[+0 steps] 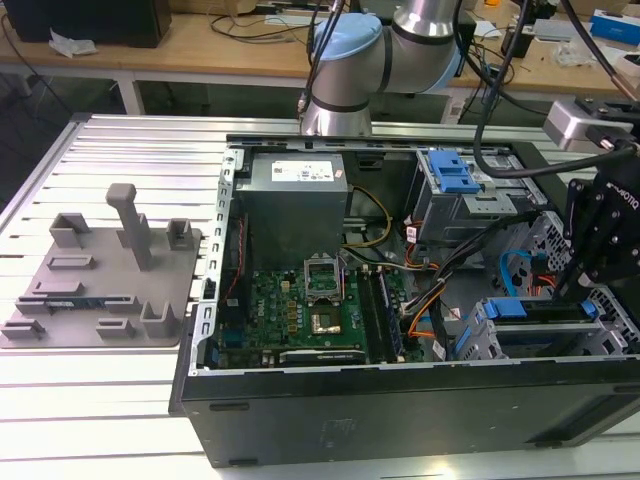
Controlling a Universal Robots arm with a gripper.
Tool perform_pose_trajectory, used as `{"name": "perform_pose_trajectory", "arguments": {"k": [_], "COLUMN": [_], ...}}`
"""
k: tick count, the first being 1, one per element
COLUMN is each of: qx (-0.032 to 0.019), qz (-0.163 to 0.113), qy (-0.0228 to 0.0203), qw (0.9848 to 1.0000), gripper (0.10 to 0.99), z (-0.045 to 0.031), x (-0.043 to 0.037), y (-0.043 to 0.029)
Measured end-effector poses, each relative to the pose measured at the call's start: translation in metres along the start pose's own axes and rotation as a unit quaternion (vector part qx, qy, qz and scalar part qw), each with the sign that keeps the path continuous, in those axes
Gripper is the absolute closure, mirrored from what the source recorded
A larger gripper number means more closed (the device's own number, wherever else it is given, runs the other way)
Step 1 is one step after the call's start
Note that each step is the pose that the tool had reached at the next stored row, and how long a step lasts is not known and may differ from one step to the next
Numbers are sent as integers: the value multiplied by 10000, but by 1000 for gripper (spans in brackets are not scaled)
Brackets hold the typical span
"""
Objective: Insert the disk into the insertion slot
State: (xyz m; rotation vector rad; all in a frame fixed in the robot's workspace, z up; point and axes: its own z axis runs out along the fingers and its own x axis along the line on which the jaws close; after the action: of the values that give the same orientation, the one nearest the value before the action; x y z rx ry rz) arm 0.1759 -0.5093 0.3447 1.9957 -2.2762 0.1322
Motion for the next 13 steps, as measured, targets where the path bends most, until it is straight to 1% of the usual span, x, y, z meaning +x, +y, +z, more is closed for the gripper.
{"name": "perform_pose_trajectory", "arguments": {"k": [13], "qx": [1], "qz": [-10], "qy": [0], "qw": [10000], "gripper": [918], "z": [45], "x": [-6], "y": [4]}}
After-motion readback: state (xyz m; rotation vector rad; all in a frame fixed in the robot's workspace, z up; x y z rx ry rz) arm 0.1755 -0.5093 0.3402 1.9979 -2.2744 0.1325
